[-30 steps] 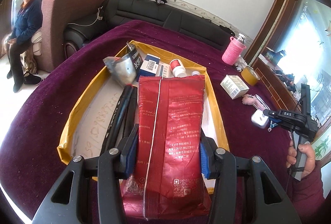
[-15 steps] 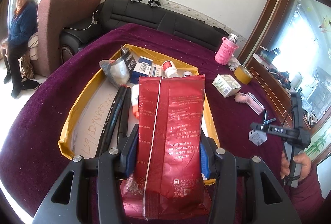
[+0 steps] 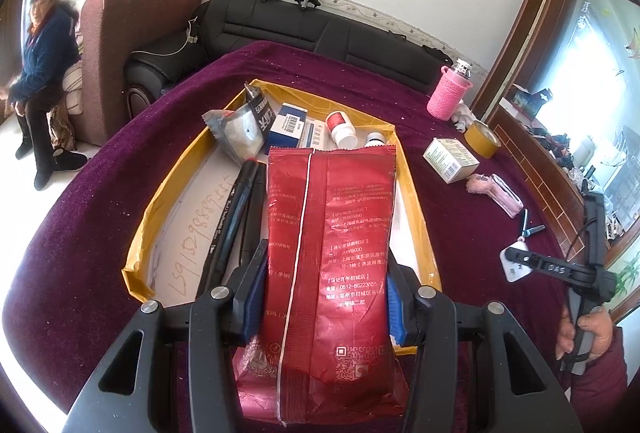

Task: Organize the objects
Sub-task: 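Lower the red packet into the tray with the left tool while the right tool drops the charger in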

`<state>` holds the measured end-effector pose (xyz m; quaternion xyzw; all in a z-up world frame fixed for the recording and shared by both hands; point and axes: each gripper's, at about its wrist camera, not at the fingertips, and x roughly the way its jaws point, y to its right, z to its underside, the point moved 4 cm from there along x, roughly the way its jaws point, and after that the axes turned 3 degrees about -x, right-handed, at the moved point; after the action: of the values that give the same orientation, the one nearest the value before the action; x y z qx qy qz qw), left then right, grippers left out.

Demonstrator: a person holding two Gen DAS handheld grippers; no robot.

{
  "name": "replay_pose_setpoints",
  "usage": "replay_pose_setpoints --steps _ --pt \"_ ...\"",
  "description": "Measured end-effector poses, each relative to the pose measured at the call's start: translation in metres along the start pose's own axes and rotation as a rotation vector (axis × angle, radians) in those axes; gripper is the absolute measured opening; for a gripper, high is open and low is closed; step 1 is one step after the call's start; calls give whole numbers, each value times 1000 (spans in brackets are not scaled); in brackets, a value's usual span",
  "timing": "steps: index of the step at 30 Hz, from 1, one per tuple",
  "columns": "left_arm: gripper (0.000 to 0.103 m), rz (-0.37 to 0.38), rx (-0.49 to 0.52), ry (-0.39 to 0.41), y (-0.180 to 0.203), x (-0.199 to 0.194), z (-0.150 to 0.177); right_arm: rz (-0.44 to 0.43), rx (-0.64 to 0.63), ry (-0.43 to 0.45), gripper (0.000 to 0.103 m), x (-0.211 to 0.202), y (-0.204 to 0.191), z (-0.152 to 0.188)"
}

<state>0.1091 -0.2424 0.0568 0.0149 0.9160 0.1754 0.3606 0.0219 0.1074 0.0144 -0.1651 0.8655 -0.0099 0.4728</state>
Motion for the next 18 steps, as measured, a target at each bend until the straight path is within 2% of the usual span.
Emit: replay_pose_setpoints --steps 5,9,12,18 --pt "43 -30 18 -21 1 7 -3 -116 11 39 22 -23 -26 -15" --pt "43 -15 12 -64 5 22 -2 -260 -13 31 22 -27 -71 -34" --pt "43 -24 15 -77 8 33 -6 -365 -45 -10 22 -19 -112 -42" --pt "44 -84 43 -93 6 60 -14 -394 -107 -95 22 17 -176 -46"
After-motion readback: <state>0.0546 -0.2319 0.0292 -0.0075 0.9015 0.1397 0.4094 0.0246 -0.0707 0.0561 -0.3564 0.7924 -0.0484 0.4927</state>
